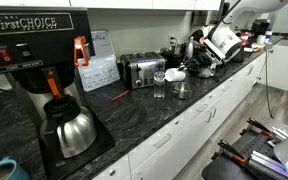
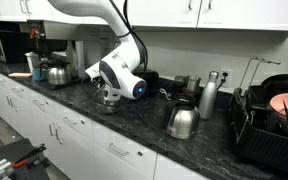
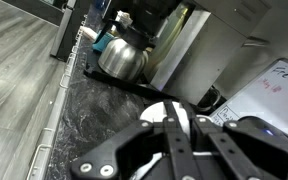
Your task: Pour the contents in the white mug into the silver pot
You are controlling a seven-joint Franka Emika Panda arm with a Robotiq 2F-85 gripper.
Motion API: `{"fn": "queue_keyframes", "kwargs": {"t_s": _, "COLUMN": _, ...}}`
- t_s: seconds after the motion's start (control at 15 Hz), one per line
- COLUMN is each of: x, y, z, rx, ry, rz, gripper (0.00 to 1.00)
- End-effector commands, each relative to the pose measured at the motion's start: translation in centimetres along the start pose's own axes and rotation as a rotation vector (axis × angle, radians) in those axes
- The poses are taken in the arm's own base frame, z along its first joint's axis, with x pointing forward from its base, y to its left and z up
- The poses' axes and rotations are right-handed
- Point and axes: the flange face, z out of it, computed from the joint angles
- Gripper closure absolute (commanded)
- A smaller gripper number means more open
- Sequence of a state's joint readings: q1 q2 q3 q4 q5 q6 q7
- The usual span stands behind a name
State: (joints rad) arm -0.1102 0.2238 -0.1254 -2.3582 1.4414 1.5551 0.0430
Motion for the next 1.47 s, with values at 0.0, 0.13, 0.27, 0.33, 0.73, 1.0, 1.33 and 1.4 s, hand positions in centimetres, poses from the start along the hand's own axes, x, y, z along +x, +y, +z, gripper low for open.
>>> {"fn": "queue_keyframes", "kwargs": {"t_s": 0.0, "x": 0.0, "y": -0.16, "z": -0.59, "rx": 0.059, "ry": -0.042, "rz": -0.006, "gripper": 0.98}}
{"fn": "queue_keyframes", "kwargs": {"t_s": 0.13, "x": -0.01, "y": -0.21, "z": -0.75, "rx": 0.075, "ry": -0.05, "rz": -0.004, "gripper": 0.98}}
{"fn": "queue_keyframes", "kwargs": {"t_s": 0.27, "x": 0.02, "y": -0.24, "z": -0.83, "rx": 0.098, "ry": -0.063, "rz": 0.001, "gripper": 0.98}}
{"fn": "queue_keyframes", "kwargs": {"t_s": 0.33, "x": 0.05, "y": -0.24, "z": -0.86, "rx": 0.108, "ry": -0.068, "rz": 0.004, "gripper": 0.98}}
{"fn": "queue_keyframes", "kwargs": {"t_s": 0.73, "x": 0.46, "y": 0.0, "z": -0.99, "rx": 0.14, "ry": -0.086, "rz": 0.019, "gripper": 0.98}}
{"fn": "queue_keyframes", "kwargs": {"t_s": 1.0, "x": 0.59, "y": 0.15, "z": -0.93, "rx": 0.105, "ry": -0.062, "rz": 0.015, "gripper": 0.98}}
{"fn": "queue_keyframes", "kwargs": {"t_s": 1.33, "x": 0.44, "y": 0.06, "z": -0.56, "rx": 0.047, "ry": -0.028, "rz": -0.004, "gripper": 0.98}}
{"fn": "queue_keyframes", "kwargs": {"t_s": 1.4, "x": 0.37, "y": 0.08, "z": -0.35, "rx": 0.011, "ry": -0.01, "rz": -0.016, "gripper": 0.98}}
